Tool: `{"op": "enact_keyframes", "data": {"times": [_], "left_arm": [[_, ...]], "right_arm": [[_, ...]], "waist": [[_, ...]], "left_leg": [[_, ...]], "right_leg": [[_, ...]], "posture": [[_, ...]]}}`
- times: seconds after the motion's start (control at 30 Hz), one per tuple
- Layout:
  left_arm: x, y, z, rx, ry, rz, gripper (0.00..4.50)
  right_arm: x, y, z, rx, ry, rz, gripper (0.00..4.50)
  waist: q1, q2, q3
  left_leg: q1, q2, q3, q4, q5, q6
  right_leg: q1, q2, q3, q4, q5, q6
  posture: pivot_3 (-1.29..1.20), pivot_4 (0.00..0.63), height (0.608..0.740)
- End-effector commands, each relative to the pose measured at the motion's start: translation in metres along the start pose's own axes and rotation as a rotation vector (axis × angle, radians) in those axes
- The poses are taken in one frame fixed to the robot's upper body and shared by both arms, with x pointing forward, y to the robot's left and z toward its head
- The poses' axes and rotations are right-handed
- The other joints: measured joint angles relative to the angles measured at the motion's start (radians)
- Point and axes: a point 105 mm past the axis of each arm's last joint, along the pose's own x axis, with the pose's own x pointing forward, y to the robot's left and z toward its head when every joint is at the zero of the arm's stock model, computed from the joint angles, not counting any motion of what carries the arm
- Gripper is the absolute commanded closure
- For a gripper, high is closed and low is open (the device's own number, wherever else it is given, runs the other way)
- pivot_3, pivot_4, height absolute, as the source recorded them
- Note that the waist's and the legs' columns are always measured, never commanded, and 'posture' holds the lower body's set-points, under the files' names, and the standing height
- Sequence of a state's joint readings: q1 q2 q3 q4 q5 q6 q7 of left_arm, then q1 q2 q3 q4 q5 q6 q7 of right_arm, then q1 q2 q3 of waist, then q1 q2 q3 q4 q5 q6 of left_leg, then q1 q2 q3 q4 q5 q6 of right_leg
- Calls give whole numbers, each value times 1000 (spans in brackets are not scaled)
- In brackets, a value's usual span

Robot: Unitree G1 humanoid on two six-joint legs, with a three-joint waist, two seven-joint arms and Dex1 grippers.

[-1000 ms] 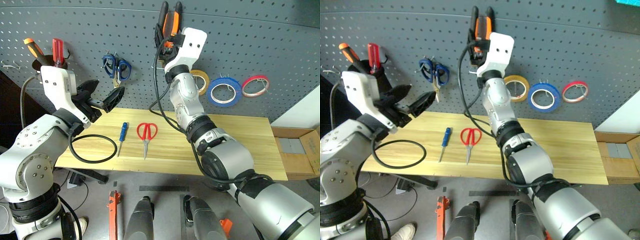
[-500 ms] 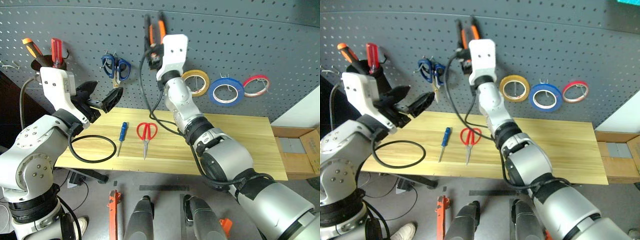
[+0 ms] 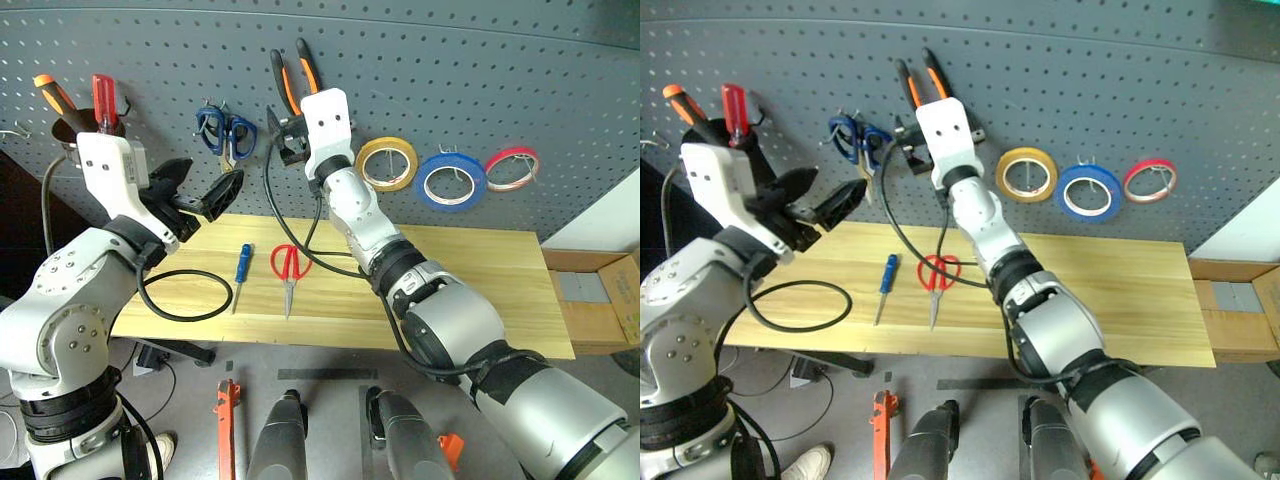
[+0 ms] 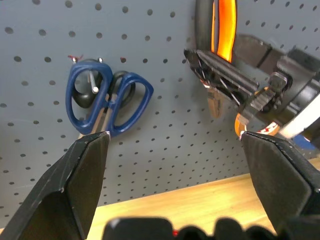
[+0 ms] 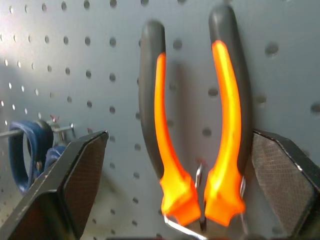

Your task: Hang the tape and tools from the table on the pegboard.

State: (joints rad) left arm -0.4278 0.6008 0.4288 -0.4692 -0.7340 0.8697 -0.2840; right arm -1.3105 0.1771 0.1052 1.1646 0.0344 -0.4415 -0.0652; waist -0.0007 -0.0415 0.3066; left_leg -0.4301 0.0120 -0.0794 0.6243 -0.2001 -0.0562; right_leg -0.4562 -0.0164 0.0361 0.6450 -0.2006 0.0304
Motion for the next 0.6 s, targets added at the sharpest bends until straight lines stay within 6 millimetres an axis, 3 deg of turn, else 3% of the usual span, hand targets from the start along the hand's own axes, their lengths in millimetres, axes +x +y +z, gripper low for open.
{"op": "enact_keyframes", "data": {"times": [0.03,0.33,0.47,0.6], "left_arm": [[4,-3,8,35,-49,-18,0],[17,-10,-22,64,-11,-3,0],[16,-21,-65,45,69,82,0],[9,-26,-108,31,173,142,0]], "right_arm": [[-18,45,-10,86,-10,122,24],[-70,-2,-8,-52,-9,258,24],[-115,-7,1,-75,32,442,24],[-147,-4,-8,-58,120,576,24]], "waist": [[1,-1,-1],[-3,-2,-3],[-5,-2,-11],[-22,-3,-13]], "left_leg": [[0,0,0,0,0,0],[-1,0,0,1,0,-1],[-1,-2,1,3,0,-1],[0,-1,1,4,0,0]], "right_leg": [[0,0,0,0,0,0],[0,-1,0,1,1,1],[1,-2,1,0,1,2],[1,-2,1,1,2,2]], "posture": [[106,241,740],[44,217,740],[-13,202,740],[-50,203,740]]}}
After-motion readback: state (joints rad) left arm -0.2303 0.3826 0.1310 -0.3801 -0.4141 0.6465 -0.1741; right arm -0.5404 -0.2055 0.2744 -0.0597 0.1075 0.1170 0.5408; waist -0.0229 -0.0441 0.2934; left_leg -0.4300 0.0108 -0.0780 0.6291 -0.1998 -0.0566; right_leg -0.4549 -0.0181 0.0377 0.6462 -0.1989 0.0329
